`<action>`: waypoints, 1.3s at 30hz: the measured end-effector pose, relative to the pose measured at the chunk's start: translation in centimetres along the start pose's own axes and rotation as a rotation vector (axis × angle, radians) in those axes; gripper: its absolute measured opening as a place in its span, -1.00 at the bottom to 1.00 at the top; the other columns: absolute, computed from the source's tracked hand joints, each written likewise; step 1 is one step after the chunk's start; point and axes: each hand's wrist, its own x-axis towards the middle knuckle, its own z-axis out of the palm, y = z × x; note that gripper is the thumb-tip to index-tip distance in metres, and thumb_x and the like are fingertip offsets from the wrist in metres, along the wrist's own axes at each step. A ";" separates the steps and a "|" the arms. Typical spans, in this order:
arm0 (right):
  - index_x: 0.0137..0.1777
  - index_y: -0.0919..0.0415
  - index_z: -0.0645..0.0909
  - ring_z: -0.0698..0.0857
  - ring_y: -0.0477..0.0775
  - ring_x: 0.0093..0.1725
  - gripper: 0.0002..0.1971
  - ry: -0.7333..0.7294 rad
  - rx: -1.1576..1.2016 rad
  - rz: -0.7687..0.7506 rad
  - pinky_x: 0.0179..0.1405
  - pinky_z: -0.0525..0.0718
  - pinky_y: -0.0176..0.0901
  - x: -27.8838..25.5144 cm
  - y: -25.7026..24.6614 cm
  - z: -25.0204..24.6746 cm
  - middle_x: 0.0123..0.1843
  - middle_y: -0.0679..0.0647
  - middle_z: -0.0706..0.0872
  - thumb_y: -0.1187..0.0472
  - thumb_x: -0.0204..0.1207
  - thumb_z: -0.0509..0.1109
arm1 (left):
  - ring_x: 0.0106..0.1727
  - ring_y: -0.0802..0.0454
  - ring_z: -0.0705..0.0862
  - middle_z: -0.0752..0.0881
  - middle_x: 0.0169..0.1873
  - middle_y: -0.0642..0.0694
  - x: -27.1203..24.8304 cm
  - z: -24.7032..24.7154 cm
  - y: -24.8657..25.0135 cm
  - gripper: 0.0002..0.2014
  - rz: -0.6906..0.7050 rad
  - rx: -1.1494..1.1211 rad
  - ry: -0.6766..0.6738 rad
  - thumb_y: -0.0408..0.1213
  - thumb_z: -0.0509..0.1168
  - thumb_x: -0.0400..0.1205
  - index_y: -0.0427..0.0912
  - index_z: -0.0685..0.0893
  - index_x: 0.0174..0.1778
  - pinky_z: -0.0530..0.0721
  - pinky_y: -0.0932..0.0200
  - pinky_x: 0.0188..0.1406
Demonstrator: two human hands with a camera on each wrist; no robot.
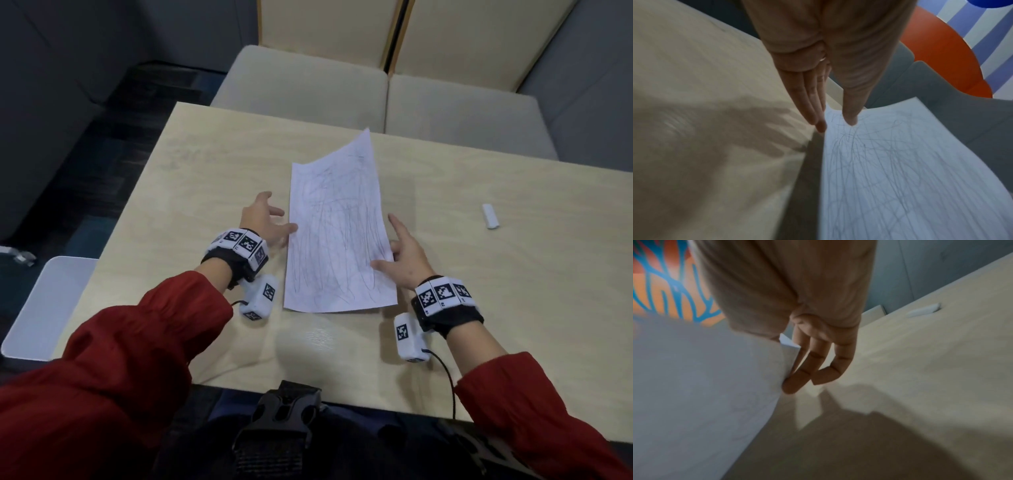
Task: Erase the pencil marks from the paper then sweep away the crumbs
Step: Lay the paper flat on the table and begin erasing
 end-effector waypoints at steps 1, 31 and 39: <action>0.68 0.02 0.10 0.74 0.05 0.11 -0.06 -0.032 0.002 -0.018 0.21 0.66 -0.05 -0.5 0.1 -0.5 0.08 0.08 0.77 0.45 0.40 0.52 | 0.21 -0.11 0.69 0.69 0.24 -0.05 0.0 0.2 0.1 -0.04 -0.013 -0.015 -0.009 -0.12 0.59 0.43 -0.20 0.17 0.65 0.65 -0.09 0.26; 0.57 0.12 0.31 0.13 0.26 0.61 -0.37 0.392 -0.754 0.150 0.42 0.31 0.38 8.0 4.4 -10.4 0.71 0.10 -0.02 0.20 0.50 0.40 | 0.33 -0.20 0.60 0.69 0.26 -0.21 -1.6 3.8 5.3 -0.55 0.216 0.182 -0.033 -0.32 0.45 0.56 -0.23 0.59 0.39 0.59 0.07 0.21; 0.55 0.23 0.30 0.14 0.48 0.58 -0.44 0.232 -0.869 0.321 0.47 0.30 0.40 10.7 5.6 -12.2 0.64 0.30 0.12 0.28 0.54 0.30 | 0.34 -0.30 0.57 0.64 0.31 -0.30 -1.6 3.4 3.8 -0.58 0.134 0.233 -0.027 -0.33 0.28 0.68 -0.29 0.49 0.48 0.51 -0.03 0.27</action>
